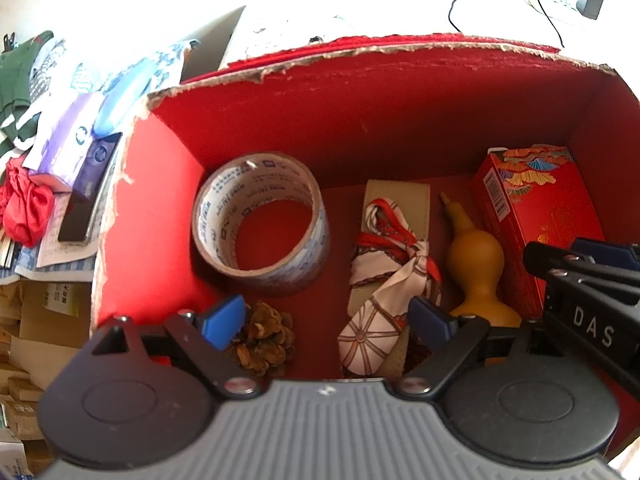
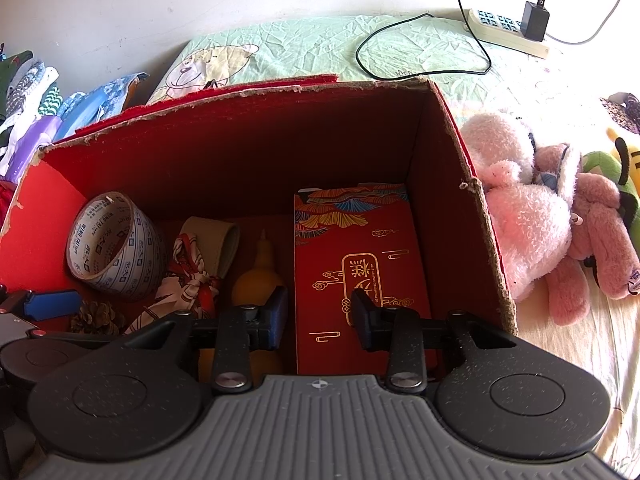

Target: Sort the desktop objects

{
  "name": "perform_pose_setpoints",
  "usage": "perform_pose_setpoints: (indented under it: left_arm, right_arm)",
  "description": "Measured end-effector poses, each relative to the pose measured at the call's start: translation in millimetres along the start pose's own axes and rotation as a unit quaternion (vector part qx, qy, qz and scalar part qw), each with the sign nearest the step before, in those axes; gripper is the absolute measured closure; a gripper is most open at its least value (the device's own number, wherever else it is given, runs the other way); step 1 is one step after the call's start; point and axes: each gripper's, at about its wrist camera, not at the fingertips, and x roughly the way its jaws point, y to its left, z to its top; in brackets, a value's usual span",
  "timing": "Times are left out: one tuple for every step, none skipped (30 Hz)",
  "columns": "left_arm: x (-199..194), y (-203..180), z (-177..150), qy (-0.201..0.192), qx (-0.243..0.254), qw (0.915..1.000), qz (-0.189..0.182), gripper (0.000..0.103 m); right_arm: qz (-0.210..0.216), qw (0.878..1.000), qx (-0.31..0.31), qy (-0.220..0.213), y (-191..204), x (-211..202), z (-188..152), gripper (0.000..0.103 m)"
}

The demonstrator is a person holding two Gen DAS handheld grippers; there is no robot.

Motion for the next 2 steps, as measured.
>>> perform_pose_setpoints:
  left_arm:
    - [3.2, 3.1, 1.9, 0.003, -0.002, 1.0000, -0.001, 0.013]
    - [4.7, 5.0, 3.1, 0.006, -0.005, 1.0000, -0.002, 0.013]
  right_arm:
    - [0.000, 1.000, 0.000, 0.000, 0.0, 0.4, -0.1, 0.066]
    - [0.000, 1.000, 0.001, 0.000, 0.2, 0.4, -0.3, 0.066]
